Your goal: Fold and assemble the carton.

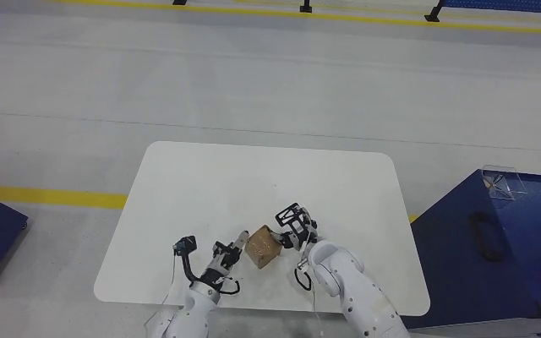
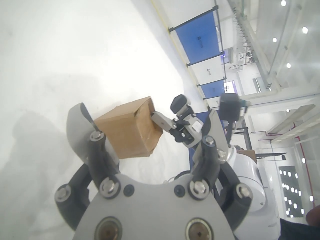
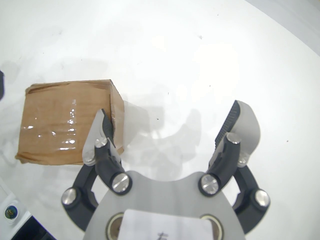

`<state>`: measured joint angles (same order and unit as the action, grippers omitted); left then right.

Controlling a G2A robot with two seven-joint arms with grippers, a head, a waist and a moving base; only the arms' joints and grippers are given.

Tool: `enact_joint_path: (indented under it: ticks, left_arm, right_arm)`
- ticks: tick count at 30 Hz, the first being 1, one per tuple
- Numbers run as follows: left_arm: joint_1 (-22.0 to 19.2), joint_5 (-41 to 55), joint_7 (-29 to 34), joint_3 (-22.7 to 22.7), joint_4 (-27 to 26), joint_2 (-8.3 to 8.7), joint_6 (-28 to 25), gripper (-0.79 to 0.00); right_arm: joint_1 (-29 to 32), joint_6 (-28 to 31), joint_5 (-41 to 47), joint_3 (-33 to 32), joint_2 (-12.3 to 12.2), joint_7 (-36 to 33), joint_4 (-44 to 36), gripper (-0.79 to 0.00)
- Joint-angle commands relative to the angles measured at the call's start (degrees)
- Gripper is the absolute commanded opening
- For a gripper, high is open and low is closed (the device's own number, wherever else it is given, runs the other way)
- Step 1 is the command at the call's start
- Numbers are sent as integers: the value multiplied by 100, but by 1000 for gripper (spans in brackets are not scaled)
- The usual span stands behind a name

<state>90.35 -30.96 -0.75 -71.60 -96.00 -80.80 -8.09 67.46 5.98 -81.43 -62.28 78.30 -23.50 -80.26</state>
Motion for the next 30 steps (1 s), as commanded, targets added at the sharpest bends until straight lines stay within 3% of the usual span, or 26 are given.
enact_joint_path:
  ticks: [1, 8, 13, 14, 16, 19, 21, 27, 30]
  left_arm:
    - [8, -25, -25, -2, -6, 1, -10, 0]
    - [-6, -213, -72, -7, -46, 10, -5, 0]
    - [-150, -2764, -761, 263, 196, 116, -797, 0]
    - [-237, -3507, -1121, 348, 288, 153, -1202, 0]
    - [-310, -5071, -1976, 474, 669, 224, -1358, 0]
    - [-503, -6489, -2927, 718, 1230, 264, -1021, 0]
    - [-652, -7030, -3094, 801, 1567, 272, -665, 0]
    - [-1102, -7842, -2715, 1020, 2293, 232, 211, 0]
    - [-1260, -7743, -2521, 1149, 2590, 180, 308, 0]
  right_arm:
    - [63, 0, 9, -70, -15, 112, -98, 0]
    - [304, -6, 36, -377, -79, 219, -429, 0]
    - [345, -40, 167, -474, -86, 180, -459, 0]
    - [350, -41, 178, -485, -87, 183, -462, 0]
    - [369, -59, 189, -502, -89, 215, -461, 0]
    - [390, -50, 239, -494, -86, 237, -426, 0]
    - [385, -25, 233, -458, -81, 233, -403, 0]
    - [385, -25, 233, -458, -81, 233, -403, 0]
    - [385, -25, 233, -458, -81, 233, -403, 0]
